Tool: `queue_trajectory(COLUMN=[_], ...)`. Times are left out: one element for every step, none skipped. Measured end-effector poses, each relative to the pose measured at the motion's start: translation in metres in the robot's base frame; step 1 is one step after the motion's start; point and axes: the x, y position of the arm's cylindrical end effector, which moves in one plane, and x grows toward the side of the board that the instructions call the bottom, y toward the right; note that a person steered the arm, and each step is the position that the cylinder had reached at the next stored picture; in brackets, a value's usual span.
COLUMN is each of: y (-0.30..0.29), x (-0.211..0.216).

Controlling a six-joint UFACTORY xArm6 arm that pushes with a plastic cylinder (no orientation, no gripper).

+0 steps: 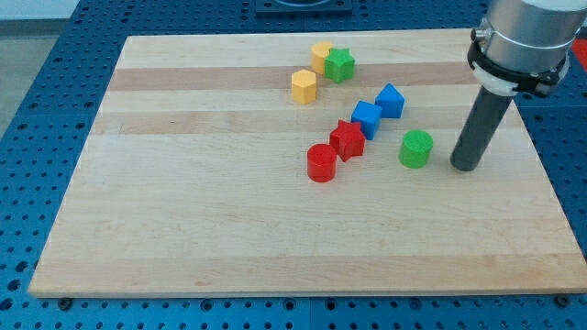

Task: Slide the green circle closer too the red star

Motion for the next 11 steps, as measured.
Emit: queue_trajectory(y=[-0.006, -0.021, -0.036, -0.047, -0.047, -0.034, -0.018, -0.018, -0.021, -0.028, -0.038], x=[-0.002, -0.002, -0.002, -0.002, -0.002, -0.009, -0.029, -0.032, -0.016, -0.007, -0.007])
